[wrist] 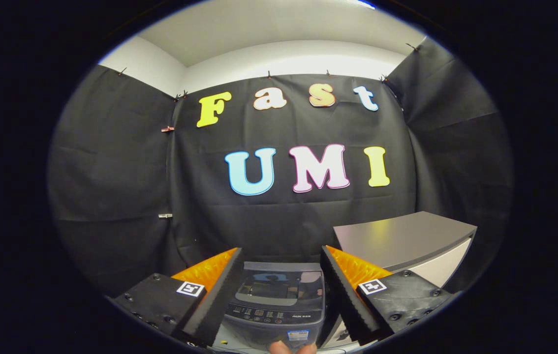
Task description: Put the clothes into the washing machine and then close the washing machine lid.
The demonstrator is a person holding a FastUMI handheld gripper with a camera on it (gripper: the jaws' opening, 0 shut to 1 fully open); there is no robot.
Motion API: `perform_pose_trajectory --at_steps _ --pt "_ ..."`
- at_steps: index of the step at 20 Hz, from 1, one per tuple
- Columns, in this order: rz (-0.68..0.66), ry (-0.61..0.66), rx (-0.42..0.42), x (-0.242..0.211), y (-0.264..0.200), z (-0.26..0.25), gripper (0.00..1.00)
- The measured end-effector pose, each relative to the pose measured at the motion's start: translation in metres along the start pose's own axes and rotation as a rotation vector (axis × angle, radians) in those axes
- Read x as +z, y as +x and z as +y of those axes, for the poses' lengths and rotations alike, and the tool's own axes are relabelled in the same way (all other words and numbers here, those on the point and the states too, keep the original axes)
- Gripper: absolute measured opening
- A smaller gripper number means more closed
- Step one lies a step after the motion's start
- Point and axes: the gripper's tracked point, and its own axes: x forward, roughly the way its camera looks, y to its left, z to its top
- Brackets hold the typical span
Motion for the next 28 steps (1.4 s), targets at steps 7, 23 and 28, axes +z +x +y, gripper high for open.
perform_pose_trajectory --at_steps 7,23,28 --pt "-0.044 -0.047 -0.064 0.023 -0.043 -0.046 0.97" --pt "-0.072 -0.029 -0.104 0.038 -0.056 -0.079 0.97" --pt "-0.074 -0.040 -0.104 0.038 -0.058 -0.078 0.97"
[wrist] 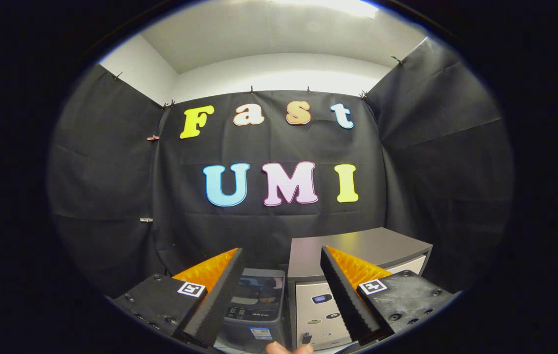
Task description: Put the clothes into the washing machine and then close the washing machine lid.
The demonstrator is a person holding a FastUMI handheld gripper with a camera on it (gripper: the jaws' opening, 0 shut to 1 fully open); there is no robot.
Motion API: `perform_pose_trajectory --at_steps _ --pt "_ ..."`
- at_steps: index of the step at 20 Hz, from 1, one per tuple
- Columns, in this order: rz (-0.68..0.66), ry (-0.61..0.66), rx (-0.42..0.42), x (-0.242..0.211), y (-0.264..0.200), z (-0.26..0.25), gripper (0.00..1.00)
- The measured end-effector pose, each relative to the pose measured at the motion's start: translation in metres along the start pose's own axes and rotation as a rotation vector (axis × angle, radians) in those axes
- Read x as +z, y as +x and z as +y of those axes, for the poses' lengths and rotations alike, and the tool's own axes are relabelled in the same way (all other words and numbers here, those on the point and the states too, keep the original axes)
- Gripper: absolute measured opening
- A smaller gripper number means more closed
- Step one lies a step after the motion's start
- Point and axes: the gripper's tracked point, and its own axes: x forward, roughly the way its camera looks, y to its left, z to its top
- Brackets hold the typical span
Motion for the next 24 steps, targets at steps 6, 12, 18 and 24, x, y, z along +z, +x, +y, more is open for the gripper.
perform_pose_trajectory --at_steps 6,12,18,24 --pt "0.001 0.010 -0.013 0.000 -0.002 -0.005 0.97" --pt "-0.002 0.006 -0.020 0.001 -0.005 -0.007 0.97" --pt "0.002 0.013 -0.023 0.002 -0.003 -0.008 0.97" --pt "-0.014 0.010 -0.008 0.007 -0.008 -0.001 0.97"
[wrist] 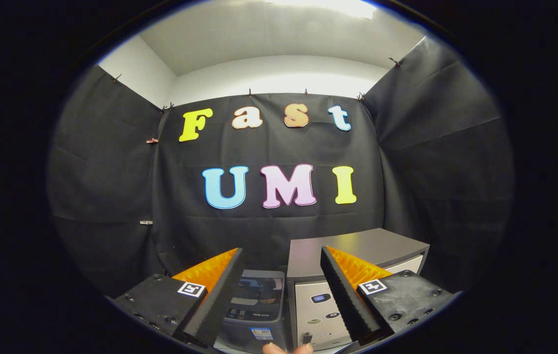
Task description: Put the clothes into the washing machine and then close the washing machine lid.
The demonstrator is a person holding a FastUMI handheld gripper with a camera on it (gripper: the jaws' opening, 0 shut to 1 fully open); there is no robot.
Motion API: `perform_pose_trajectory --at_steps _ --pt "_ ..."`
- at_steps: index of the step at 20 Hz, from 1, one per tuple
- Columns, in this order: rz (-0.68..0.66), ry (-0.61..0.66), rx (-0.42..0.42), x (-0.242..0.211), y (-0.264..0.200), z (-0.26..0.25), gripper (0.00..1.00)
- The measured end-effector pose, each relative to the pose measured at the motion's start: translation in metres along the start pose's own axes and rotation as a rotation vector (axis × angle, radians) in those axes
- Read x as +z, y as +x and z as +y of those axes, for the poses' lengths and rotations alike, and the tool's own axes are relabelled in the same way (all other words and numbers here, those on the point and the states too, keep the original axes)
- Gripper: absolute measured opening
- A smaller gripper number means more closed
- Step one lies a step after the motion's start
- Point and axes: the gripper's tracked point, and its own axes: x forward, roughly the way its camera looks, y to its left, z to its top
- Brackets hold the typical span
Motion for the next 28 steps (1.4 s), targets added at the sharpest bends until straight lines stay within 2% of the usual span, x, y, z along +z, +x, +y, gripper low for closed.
perform_pose_trajectory --at_steps 15,28 --pt "-0.005 -0.004 0.030 0.003 -0.001 0.016 0.97" --pt "-0.010 0.011 0.007 0.005 -0.002 0.005 0.97"
